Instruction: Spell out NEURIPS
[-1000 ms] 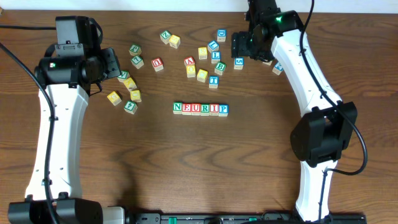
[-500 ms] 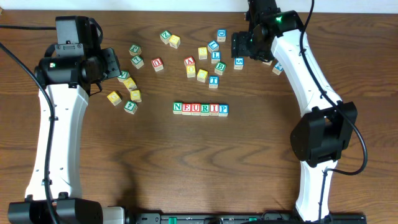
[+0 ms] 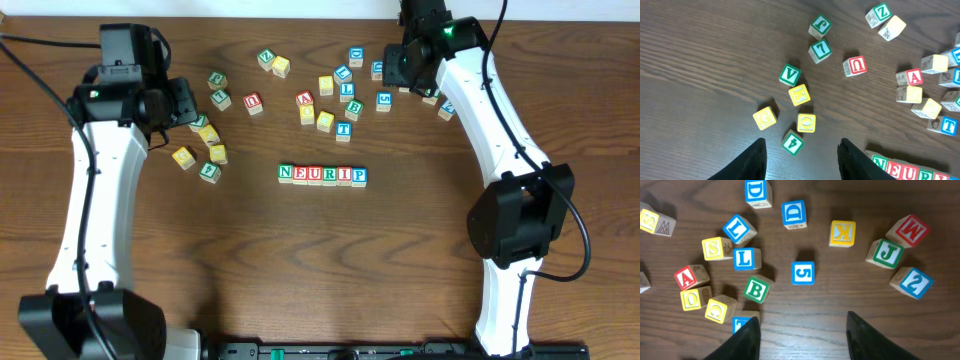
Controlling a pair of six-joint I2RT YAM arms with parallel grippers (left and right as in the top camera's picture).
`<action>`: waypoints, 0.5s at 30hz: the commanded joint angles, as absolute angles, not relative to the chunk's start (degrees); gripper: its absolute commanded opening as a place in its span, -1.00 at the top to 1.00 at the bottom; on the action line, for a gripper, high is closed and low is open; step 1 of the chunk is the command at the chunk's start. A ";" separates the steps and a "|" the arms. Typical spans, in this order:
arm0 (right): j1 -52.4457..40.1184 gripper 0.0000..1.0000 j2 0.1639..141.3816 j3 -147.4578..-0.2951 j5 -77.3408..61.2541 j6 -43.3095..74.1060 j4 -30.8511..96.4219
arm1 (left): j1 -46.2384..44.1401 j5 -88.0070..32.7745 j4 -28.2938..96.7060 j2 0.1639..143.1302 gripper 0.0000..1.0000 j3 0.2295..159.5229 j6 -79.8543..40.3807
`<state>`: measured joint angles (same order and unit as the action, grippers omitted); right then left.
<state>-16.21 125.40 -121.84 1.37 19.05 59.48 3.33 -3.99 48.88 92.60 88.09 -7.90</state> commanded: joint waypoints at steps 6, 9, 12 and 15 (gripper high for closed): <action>-16.58 0.18 124.14 -122.65 1.21 20.99 58.11 | 3.49 -4.01 46.15 96.09 0.09 88.84 -8.21; -16.99 0.17 124.14 -122.65 -1.06 21.41 56.97 | 3.60 -3.81 45.30 97.12 0.09 88.84 -7.97; -17.65 0.15 124.16 -122.65 -1.04 21.43 56.51 | 3.60 -3.66 45.08 97.45 0.09 88.84 -7.11; -18.57 0.10 124.25 -122.63 -0.99 21.41 56.14 | 4.43 -3.16 45.08 97.47 0.09 88.84 -7.14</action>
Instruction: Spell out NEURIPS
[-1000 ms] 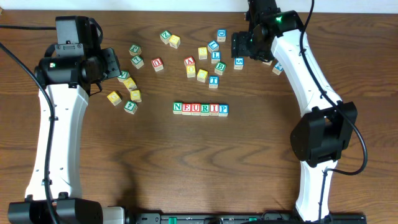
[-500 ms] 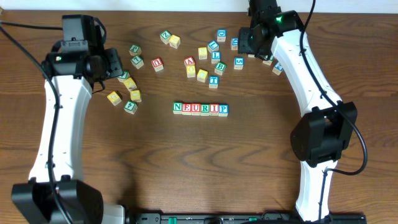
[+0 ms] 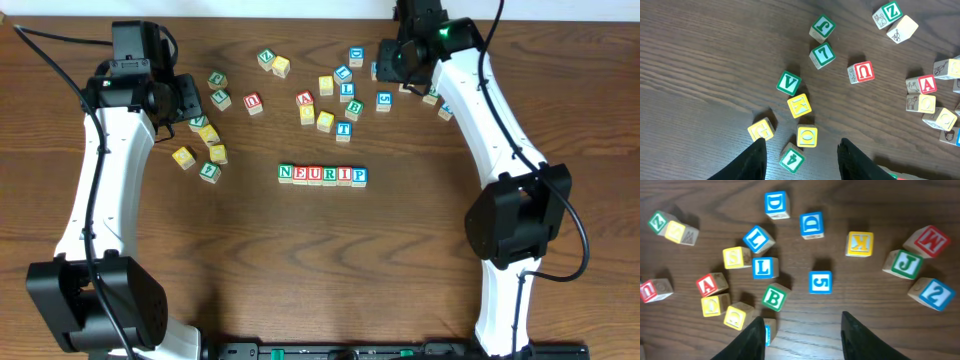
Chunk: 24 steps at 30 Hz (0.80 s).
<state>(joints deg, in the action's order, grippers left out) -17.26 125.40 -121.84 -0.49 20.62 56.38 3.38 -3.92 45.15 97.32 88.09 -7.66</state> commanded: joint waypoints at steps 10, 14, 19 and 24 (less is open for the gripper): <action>-19.22 0.07 125.71 -122.61 -0.99 23.18 56.03 | 8.08 -3.18 45.15 97.47 0.09 88.84 -7.14; -19.22 0.06 125.75 -122.61 -0.75 23.16 55.88 | 8.08 -3.18 45.15 97.47 0.09 88.84 -7.16; -19.22 0.05 125.75 -122.61 -0.71 23.16 55.90 | 8.08 -3.20 45.12 97.69 0.09 88.84 -7.16; -19.22 0.03 125.75 -122.61 -0.75 23.16 55.96 | 8.08 -3.20 45.32 98.06 0.09 88.84 -7.18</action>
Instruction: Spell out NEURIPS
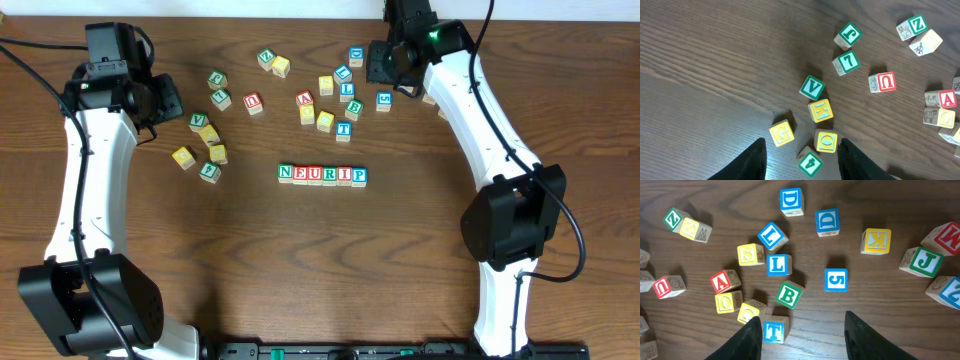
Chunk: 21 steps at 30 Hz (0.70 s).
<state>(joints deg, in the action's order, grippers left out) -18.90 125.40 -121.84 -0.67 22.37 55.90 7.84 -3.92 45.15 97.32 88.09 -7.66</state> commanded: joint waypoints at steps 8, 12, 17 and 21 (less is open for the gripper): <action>-19.22 0.02 125.75 -122.61 -0.73 23.11 56.38 | 8.08 -3.20 45.56 98.06 0.09 88.84 -7.20; -19.22 0.02 125.75 -122.58 -0.75 23.11 56.49 | 8.05 -3.22 45.80 98.06 0.09 88.84 -7.62; -19.22 0.02 125.75 -122.58 -0.75 23.11 56.60 | 8.05 -3.22 46.15 98.06 0.09 88.82 -7.64; -19.22 0.02 125.75 -122.58 -0.73 23.11 56.62 | 8.05 -3.22 46.22 98.06 0.09 88.62 -7.64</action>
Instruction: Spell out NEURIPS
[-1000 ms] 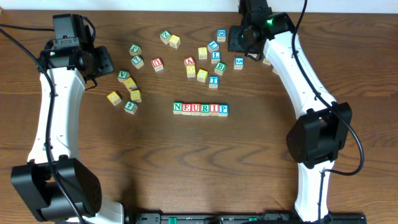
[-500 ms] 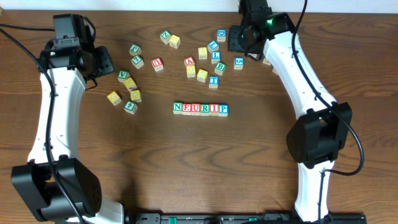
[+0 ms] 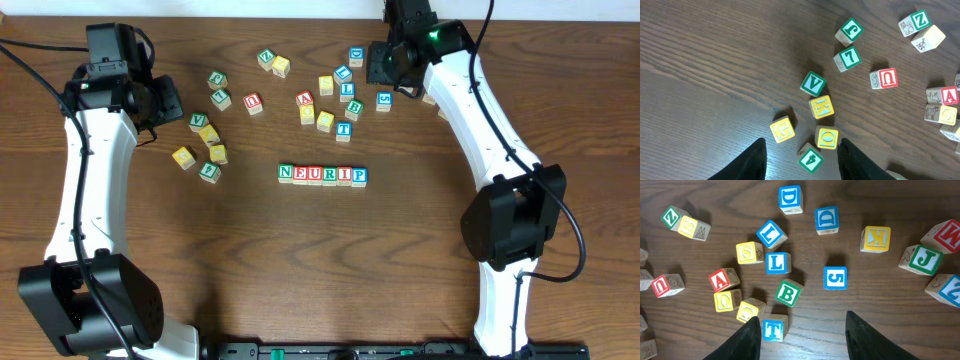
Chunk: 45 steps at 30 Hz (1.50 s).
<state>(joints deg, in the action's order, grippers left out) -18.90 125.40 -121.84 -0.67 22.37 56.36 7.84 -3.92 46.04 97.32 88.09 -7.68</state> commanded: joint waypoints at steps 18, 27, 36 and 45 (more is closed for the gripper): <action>-19.22 -0.01 125.75 -122.58 -0.56 23.09 57.30 | 8.01 -3.64 47.31 98.06 0.09 88.62 -8.29; -19.22 -0.01 125.75 -122.58 -0.58 23.09 57.65 | 8.01 -3.64 47.27 98.06 0.09 88.62 -8.29; -19.22 -0.03 125.75 -122.58 -0.58 23.09 58.08 | 6.20 -3.68 45.67 98.06 0.09 88.62 -8.27; -19.22 -0.04 125.75 -122.58 -0.49 22.63 59.35 | 0.32 -3.64 42.28 98.06 0.09 88.62 -9.28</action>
<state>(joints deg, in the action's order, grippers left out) -18.90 125.40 -121.84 -0.64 22.37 59.11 1.28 -3.95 42.78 97.32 88.09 -7.90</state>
